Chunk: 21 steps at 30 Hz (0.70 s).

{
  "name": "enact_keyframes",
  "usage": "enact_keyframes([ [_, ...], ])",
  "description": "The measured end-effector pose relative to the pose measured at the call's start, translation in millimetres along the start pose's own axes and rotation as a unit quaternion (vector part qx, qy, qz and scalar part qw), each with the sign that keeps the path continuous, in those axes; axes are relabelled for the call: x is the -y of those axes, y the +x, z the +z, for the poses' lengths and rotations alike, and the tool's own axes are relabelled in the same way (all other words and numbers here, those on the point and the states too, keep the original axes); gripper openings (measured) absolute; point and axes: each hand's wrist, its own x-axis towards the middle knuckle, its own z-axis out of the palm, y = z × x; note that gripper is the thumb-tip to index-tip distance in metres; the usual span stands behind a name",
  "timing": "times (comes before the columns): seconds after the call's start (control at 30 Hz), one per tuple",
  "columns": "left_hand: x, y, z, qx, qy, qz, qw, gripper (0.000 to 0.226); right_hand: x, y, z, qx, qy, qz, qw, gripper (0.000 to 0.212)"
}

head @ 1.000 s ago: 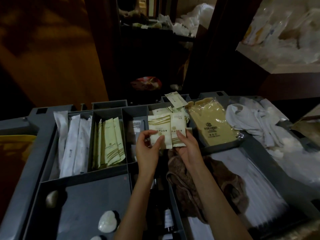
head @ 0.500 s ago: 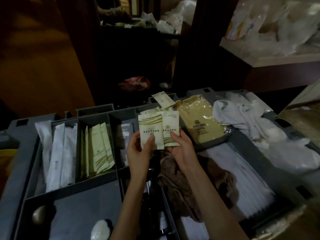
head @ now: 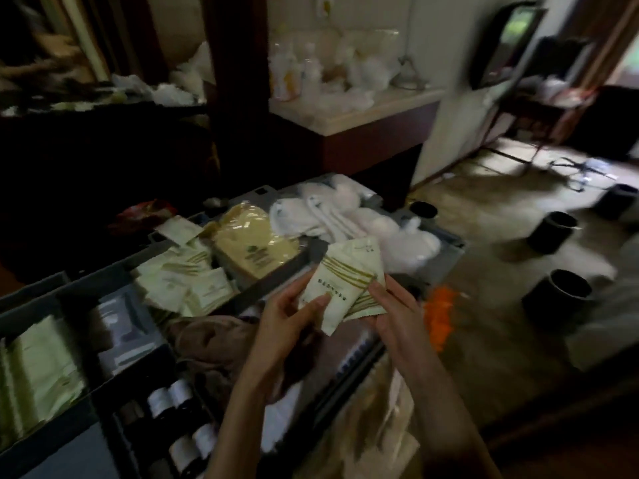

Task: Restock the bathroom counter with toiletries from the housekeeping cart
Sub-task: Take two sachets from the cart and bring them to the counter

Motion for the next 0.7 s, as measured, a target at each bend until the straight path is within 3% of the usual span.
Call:
enact_keyframes([
  [0.1,11.2,-1.6,40.7,0.085,0.082,-0.009,0.993,0.052,23.7,-39.2,-55.4,-0.081,-0.009,-0.006,0.997,0.017],
  [0.17,18.0,-0.7,69.4,0.127,0.149,-0.017,0.980,0.063,38.7,-64.1,-89.6,-0.109,0.006,-0.012,0.994,0.029],
  [0.33,37.2,-24.0,154.1,0.308,0.156,-0.077,0.935,0.074,65.2,-141.1,-161.8,-0.188,-0.138,-0.017,0.972,0.032],
  [0.43,50.6,-40.7,204.7,0.396,0.182,-0.078,0.897,0.069,70.4,-189.5,-199.0,-0.211,-0.144,-0.009,0.967,0.032],
  [0.6,75.0,-85.8,292.8,0.337,0.077,-0.153,0.926,0.043,81.1,-269.4,-250.5,-0.308,-0.134,-0.022,0.942,0.025],
  [0.7,90.6,-124.4,337.6,0.324,0.013,-0.238,0.916,0.043,75.4,-305.5,-271.3,-0.402,-0.091,-0.050,0.910,0.027],
])
